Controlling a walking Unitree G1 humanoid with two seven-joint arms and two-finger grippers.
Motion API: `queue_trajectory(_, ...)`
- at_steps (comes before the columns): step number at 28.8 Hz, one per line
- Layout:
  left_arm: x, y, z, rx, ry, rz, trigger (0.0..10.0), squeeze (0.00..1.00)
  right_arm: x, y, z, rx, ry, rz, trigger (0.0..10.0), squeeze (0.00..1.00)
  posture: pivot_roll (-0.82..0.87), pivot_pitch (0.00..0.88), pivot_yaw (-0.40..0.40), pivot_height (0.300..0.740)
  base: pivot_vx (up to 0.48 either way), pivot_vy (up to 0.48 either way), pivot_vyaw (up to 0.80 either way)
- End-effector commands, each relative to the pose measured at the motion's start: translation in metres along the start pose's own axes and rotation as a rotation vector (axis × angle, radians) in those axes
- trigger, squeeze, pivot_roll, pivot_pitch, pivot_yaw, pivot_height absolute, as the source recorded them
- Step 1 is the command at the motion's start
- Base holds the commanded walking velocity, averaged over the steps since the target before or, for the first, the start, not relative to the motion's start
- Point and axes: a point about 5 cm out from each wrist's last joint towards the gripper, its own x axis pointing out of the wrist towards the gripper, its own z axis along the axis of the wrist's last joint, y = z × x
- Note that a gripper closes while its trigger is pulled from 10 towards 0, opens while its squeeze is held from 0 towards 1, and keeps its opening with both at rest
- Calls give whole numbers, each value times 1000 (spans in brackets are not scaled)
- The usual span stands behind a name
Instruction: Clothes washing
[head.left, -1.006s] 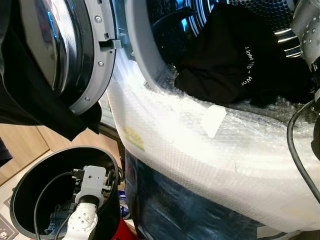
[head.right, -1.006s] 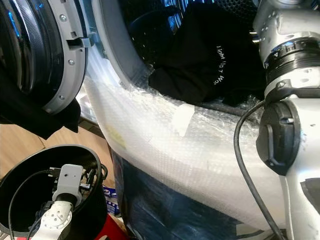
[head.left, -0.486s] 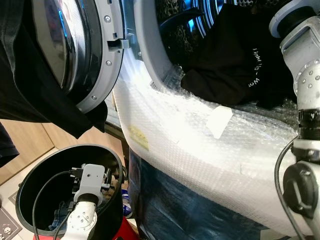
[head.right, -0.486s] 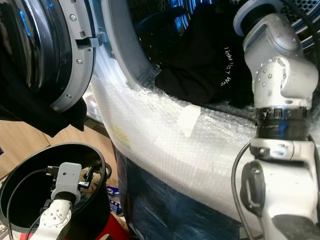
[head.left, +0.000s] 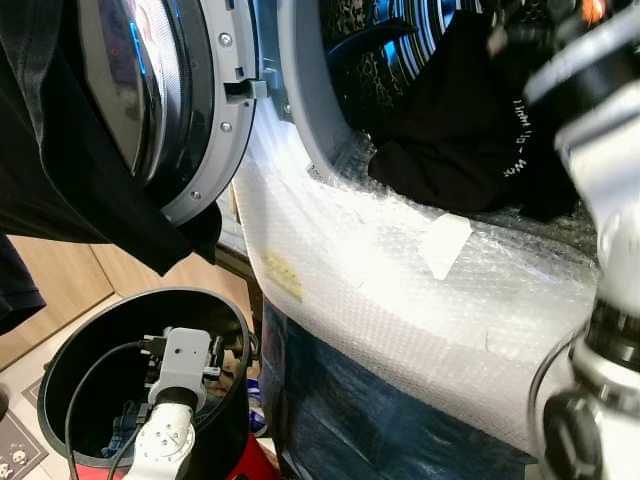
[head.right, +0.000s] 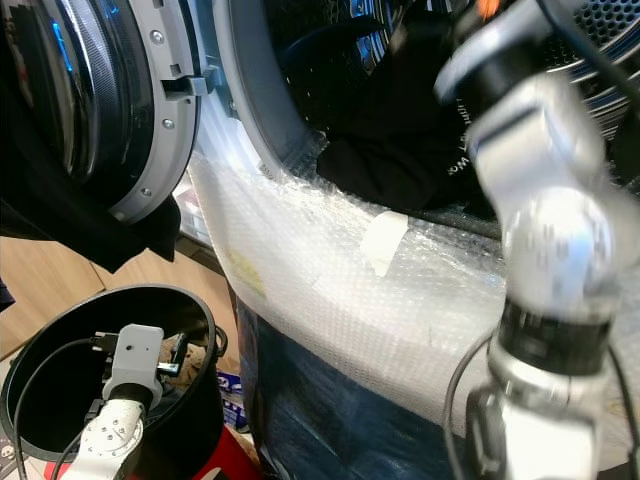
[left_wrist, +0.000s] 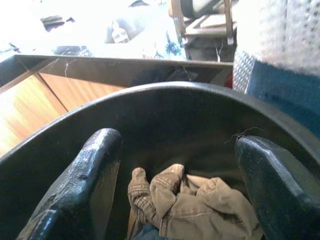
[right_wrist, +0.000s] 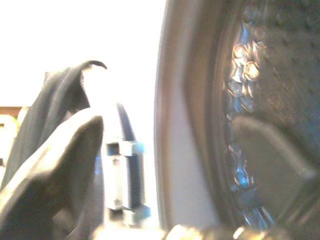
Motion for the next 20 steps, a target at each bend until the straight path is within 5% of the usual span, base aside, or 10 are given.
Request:
queue_trajectory(1, -1, 0, 6, 18, -36, 1, 10000, 0, -1, 18, 2, 8, -1, 104, 10000, 0, -91, 0, -10, 740, 0, 0, 0)
queue_trajectory(6, -4, 6, 23, 35, -157, 33, 10000, 0, -48, 61, -35, 214, 190, 407, 10000, 0, -77, 0, -23, 740, 0, 0, 0)
queue_trajectory(9, -5, 6, 27, 52, -186, 21, 10000, 0, -59, 66, -44, 237, 245, 439, 10000, 0, -75, 0, -23, 740, 0, 0, 0)
queue_trajectory(14, -17, 3, 41, 200, -302, -117, 10000, 0, -94, 71, -80, 315, 462, 442, 10000, 0, -50, 0, -33, 740, 0, 0, 0)
queue_trajectory(16, -25, -10, 40, 202, -279, -299, 10000, 0, -118, 69, -106, 367, 593, 411, 10000, 0, -35, 0, -38, 740, 0, 0, 0)
queue_trajectory(20, -44, -44, 13, 102, -39, -738, 10000, 0, -180, 57, -171, 379, 921, 237, 10000, 0, -31, 0, -40, 740, 0, 0, 0)
